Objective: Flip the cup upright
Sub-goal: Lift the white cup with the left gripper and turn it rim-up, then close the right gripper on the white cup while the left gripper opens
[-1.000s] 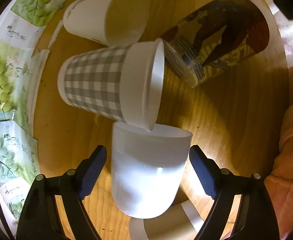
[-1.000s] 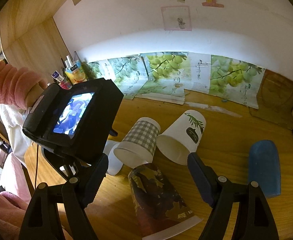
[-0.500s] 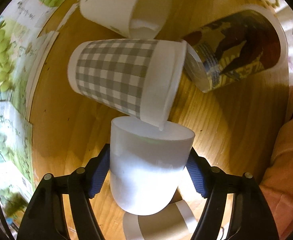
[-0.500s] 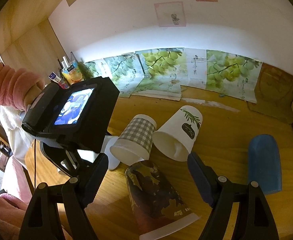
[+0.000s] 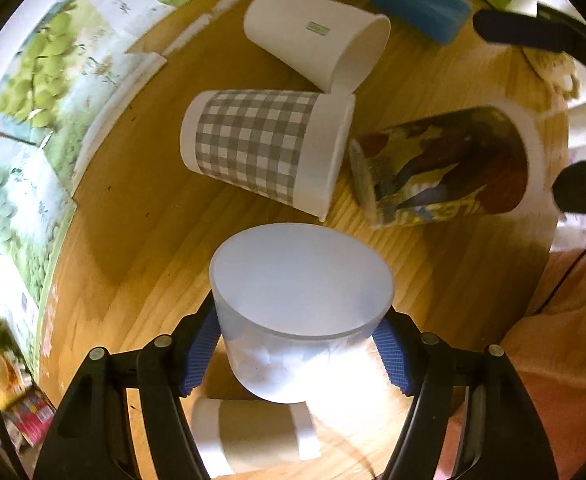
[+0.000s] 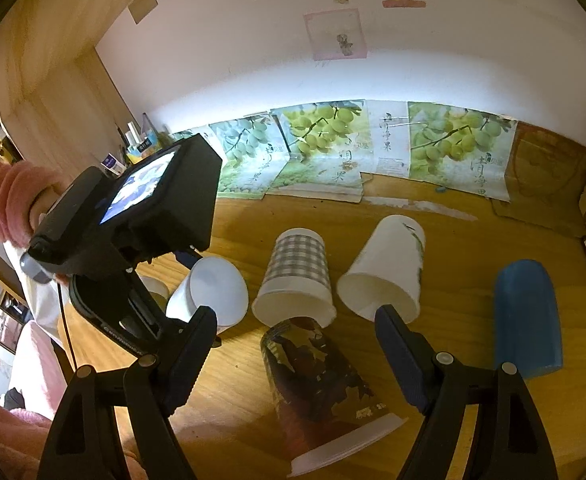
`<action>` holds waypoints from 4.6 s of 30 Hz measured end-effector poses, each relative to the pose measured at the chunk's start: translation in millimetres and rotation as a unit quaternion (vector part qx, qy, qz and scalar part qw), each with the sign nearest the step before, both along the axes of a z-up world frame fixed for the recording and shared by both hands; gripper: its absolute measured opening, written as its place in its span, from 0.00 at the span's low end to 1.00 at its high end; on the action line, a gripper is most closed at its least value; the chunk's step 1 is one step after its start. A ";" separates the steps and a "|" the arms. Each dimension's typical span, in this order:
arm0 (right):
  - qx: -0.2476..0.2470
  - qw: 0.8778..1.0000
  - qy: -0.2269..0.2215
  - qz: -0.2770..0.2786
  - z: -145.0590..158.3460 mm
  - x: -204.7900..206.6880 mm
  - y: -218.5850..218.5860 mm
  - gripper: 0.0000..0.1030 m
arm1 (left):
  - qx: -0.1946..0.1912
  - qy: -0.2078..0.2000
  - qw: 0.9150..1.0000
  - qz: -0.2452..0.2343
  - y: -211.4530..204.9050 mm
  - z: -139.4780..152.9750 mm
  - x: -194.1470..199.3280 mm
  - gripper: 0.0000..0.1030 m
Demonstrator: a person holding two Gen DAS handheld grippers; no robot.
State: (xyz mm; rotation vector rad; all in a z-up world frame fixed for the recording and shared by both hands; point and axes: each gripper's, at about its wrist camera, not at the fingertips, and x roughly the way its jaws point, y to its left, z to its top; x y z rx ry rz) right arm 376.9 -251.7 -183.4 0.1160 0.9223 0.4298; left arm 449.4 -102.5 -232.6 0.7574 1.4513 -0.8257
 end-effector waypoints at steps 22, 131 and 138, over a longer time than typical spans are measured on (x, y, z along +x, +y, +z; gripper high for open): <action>0.078 0.996 0.025 -0.040 29.4 -38.3 -14.0 0.80 | -0.069 -0.034 0.981 0.180 27.3 47.5 -82.4 0.71; 0.042 0.956 0.253 -0.144 -84.9 -35.7 104.7 0.80 | -0.236 -0.173 0.890 0.351 171.3 42.6 -209.9 0.81; 0.017 0.959 0.251 -0.133 -85.8 -34.0 116.0 0.80 | -0.251 -0.201 0.877 0.356 182.9 52.9 -217.4 0.81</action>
